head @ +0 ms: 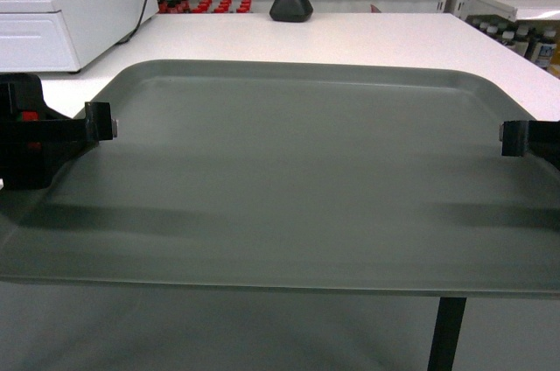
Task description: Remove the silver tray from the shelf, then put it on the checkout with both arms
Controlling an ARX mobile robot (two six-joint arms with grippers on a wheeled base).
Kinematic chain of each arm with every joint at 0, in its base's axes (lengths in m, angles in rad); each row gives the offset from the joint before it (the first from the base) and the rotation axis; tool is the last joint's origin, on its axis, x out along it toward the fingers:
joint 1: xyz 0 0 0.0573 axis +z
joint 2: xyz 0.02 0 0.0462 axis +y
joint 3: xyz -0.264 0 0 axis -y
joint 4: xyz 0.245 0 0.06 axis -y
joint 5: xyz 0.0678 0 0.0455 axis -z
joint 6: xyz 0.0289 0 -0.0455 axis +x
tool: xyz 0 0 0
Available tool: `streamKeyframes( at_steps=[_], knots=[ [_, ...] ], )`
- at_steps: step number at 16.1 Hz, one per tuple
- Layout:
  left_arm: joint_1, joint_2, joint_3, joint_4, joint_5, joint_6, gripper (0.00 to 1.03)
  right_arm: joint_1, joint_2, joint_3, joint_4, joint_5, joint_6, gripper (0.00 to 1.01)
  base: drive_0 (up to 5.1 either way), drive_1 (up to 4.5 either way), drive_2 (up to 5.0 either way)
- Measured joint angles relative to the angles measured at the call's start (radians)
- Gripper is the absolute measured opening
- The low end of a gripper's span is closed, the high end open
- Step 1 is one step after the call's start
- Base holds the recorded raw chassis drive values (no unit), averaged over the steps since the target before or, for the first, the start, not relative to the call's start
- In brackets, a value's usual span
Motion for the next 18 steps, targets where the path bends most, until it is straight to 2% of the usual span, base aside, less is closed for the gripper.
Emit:
streamKeyframes(
  at_steps=[11, 18],
  knots=[
    [0.000, 0.001, 0.000, -0.003, 0.000, 0.000, 0.03, 0.000, 0.000, 0.000, -0.002, -0.002, 0.000, 0.02, -0.1, 4.23, -4.4],
    [0.000, 0.005, 0.003, -0.002, 0.001, 0.000, 0.03, 0.000, 0.000, 0.001, -0.002, 0.001, 0.000, 0.02, 0.0, 0.00, 0.0]
  ],
)
